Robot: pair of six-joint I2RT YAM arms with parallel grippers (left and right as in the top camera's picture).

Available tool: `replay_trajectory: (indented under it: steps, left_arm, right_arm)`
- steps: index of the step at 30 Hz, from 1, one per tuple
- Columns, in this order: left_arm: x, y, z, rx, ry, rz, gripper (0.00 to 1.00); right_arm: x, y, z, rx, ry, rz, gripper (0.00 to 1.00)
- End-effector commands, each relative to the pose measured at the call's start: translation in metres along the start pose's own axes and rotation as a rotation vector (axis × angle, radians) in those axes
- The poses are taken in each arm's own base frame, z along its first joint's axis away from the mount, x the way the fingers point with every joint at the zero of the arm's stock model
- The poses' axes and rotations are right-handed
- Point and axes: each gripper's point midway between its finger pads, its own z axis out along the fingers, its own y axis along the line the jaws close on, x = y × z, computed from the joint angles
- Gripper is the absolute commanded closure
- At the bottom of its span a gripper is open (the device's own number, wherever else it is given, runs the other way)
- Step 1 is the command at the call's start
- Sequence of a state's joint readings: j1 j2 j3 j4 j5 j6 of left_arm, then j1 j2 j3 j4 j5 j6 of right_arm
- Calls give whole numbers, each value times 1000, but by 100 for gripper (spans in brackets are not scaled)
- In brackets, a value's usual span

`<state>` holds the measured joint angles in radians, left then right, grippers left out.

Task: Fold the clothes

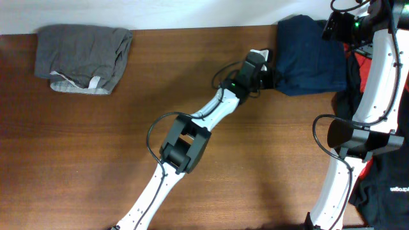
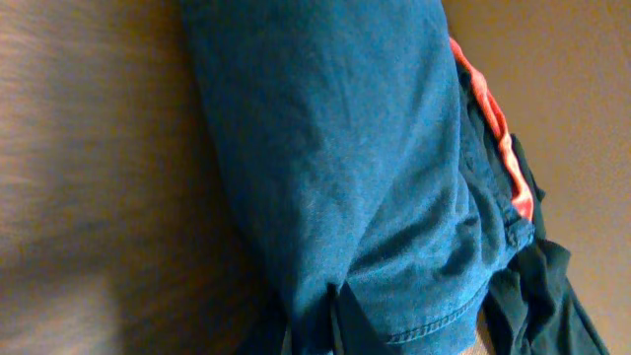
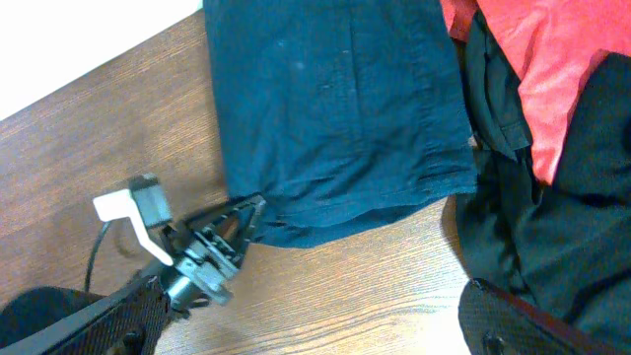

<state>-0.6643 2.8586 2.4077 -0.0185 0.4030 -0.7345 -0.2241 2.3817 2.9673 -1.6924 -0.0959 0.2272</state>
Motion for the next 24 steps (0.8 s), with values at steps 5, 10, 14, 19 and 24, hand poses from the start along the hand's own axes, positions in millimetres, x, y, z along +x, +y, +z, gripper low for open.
replay_trajectory:
  steps: [5, 10, 14, 19, 24]
  left_arm:
    - [-52, 85, -50, 41, 28, -105, 100]
    - [-73, 133, -95, 63, 73, -204, 100]
    - [-90, 162, -126, 79, 68, -245, 100]
    - [-103, 191, -167, 92, 80, -313, 100]
    - [-103, 186, -189, 45, 123, -244, 100]
  right_arm:
    - [2, -2, 0, -1, 10, -6, 1]
    - [2, -2, 0, -2, 10, -6, 1]
    - [2, -2, 0, -3, 11, -3, 1]
    - [1, 6, 1, -46, 11, -5, 1]
    - [-4, 8, 6, -54, -1, -6, 1]
